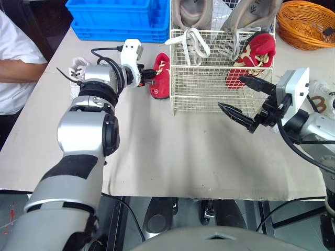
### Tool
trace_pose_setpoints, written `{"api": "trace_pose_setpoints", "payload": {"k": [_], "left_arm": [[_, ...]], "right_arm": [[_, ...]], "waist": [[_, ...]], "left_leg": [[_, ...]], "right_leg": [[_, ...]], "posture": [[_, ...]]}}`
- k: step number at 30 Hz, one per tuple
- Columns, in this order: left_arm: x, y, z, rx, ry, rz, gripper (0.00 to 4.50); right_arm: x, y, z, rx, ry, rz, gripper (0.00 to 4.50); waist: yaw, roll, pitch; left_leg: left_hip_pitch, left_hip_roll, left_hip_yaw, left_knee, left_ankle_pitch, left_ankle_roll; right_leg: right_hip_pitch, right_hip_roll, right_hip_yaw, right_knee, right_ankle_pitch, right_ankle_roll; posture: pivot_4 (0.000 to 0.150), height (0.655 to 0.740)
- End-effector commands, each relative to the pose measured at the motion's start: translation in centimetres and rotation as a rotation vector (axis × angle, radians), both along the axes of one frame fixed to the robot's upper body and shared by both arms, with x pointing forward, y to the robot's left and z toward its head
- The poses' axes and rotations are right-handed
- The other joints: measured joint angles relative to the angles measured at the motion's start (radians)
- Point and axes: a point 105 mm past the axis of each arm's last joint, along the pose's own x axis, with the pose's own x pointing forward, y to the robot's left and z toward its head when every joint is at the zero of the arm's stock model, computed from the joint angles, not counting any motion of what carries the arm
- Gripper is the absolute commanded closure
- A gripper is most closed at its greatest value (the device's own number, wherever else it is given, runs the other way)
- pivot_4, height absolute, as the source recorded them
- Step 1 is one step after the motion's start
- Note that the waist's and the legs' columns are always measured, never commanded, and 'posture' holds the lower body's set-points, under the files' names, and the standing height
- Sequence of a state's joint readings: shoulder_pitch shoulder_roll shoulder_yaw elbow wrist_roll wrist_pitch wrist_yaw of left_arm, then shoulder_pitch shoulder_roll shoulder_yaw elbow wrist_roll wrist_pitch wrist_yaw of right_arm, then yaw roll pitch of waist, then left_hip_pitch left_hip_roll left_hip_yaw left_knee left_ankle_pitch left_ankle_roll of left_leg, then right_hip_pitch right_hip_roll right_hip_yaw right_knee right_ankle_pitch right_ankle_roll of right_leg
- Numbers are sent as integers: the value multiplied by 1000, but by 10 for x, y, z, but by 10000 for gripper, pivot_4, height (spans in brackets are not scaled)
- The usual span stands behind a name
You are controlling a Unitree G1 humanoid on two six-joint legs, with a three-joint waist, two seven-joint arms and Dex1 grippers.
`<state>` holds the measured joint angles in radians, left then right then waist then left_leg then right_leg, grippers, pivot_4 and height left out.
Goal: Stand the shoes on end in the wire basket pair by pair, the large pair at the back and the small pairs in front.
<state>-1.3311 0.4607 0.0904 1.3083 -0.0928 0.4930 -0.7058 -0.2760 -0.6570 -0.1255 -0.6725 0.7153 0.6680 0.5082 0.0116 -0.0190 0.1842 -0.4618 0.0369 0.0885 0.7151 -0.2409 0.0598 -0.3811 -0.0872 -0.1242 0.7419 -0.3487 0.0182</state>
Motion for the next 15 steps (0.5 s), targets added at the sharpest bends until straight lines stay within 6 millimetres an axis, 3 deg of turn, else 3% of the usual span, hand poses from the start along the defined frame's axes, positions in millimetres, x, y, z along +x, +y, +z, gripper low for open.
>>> {"api": "trace_pose_setpoints", "payload": {"k": [1,8,15], "left_arm": [[2,17,32,-64,-146,13,44270],[-14,26,94,-119,-485,-72,44270],[-90,17,151,-134,-882,-137,44270]], "right_arm": [[-5,3,13,18,-56,20,0],[-2,7,17,70,-30,56,0],[-1,16,32,177,6,108,0]], "waist": [[-5,0,0],[-4,-1,0],[-8,-1,0]], "left_leg": [[0,0,0,0,0,0],[-2,0,0,0,0,0],[-2,0,-1,0,0,0]], "right_leg": [[-1,0,0,0,0,0],[-2,0,0,0,0,0],[-1,0,0,0,0,0]], "posture": [[1500,6860],[1500,6860],[1500,6860]]}}
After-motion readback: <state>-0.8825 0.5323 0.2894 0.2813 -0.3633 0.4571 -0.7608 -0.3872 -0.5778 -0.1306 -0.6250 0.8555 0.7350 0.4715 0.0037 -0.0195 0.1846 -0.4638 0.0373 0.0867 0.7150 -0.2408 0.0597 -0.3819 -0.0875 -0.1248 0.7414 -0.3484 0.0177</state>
